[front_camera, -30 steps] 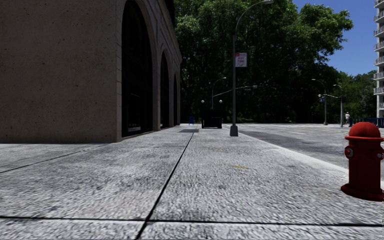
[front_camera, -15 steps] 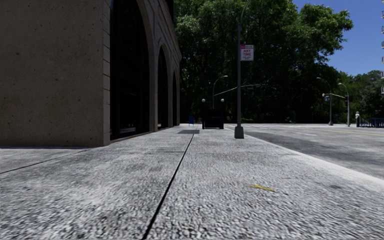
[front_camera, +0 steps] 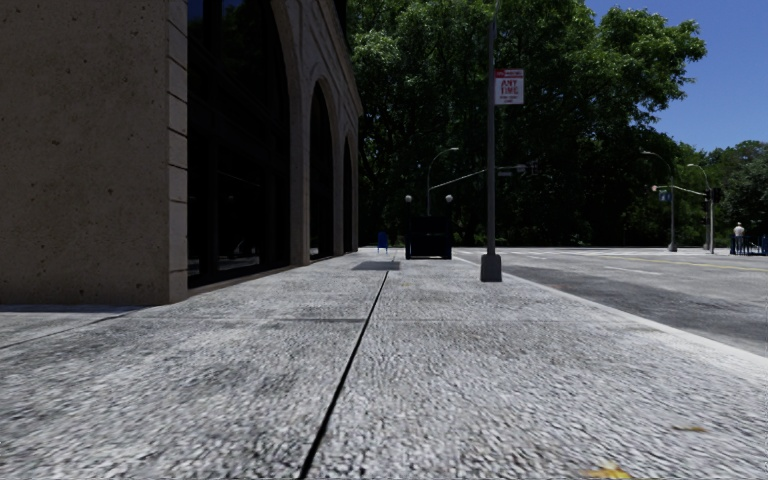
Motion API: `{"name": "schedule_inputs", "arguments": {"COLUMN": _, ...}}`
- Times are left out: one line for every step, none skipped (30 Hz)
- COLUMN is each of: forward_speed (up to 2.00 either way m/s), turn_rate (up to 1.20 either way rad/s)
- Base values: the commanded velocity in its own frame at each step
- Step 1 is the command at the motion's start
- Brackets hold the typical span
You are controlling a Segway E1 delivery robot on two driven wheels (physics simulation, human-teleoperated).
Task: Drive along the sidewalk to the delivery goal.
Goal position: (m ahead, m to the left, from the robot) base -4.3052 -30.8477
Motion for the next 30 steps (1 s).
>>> {"name": "schedule_inputs", "arguments": {"forward_speed": 2.0, "turn_rate": 0.0}}
{"name": "schedule_inputs", "arguments": {"forward_speed": 2.0, "turn_rate": 0.0}}
{"name": "schedule_inputs", "arguments": {"forward_speed": 2.0, "turn_rate": 0.0}}
{"name": "schedule_inputs", "arguments": {"forward_speed": 2.0, "turn_rate": 0.0}}
{"name": "schedule_inputs", "arguments": {"forward_speed": 2.0, "turn_rate": 0.0}}
{"name": "schedule_inputs", "arguments": {"forward_speed": 2.0, "turn_rate": 0.0}}
{"name": "schedule_inputs", "arguments": {"forward_speed": 2.0, "turn_rate": 0.0}}
{"name": "schedule_inputs", "arguments": {"forward_speed": 2.0, "turn_rate": 0.0}}
{"name": "schedule_inputs", "arguments": {"forward_speed": 2.0, "turn_rate": 0.0}}
{"name": "schedule_inputs", "arguments": {"forward_speed": 2.0, "turn_rate": 0.0}}
{"name": "schedule_inputs", "arguments": {"forward_speed": 2.0, "turn_rate": 0.0}}
{"name": "schedule_inputs", "arguments": {"forward_speed": 2.0, "turn_rate": 0.0}}
{"name": "schedule_inputs", "arguments": {"forward_speed": 2.0, "turn_rate": 0.0}}
{"name": "schedule_inputs", "arguments": {"forward_speed": 2.0, "turn_rate": 0.0}}
{"name": "schedule_inputs", "arguments": {"forward_speed": 2.0, "turn_rate": 0.0}}
{"name": "schedule_inputs", "arguments": {"forward_speed": 2.0, "turn_rate": 0.0}}
{"name": "schedule_inputs", "arguments": {"forward_speed": 2.0, "turn_rate": 0.0}}
{"name": "schedule_inputs", "arguments": {"forward_speed": 2.0, "turn_rate": 0.0}}
{"name": "schedule_inputs", "arguments": {"forward_speed": 2.0, "turn_rate": 0.0}}
{"name": "schedule_inputs", "arguments": {"forward_speed": 2.0, "turn_rate": 0.0}}
{"name": "schedule_inputs", "arguments": {"forward_speed": 2.0, "turn_rate": 0.0}}
{"name": "schedule_inputs", "arguments": {"forward_speed": 2.0, "turn_rate": 0.0}}
{"name": "schedule_inputs", "arguments": {"forward_speed": 2.0, "turn_rate": 0.0}}
{"name": "schedule_inputs", "arguments": {"forward_speed": 2.0, "turn_rate": 0.0}}
{"name": "schedule_inputs", "arguments": {"forward_speed": 2.0, "turn_rate": 0.0}}
{"name": "schedule_inputs", "arguments": {"forward_speed": 2.0, "turn_rate": 0.0}}
{"name": "schedule_inputs", "arguments": {"forward_speed": 2.0, "turn_rate": 0.0}}
{"name": "schedule_inputs", "arguments": {"forward_speed": 2.0, "turn_rate": 0.0}}
{"name": "schedule_inputs", "arguments": {"forward_speed": 2.0, "turn_rate": 0.0}}
{"name": "schedule_inputs", "arguments": {"forward_speed": 2.0, "turn_rate": 0.0}}
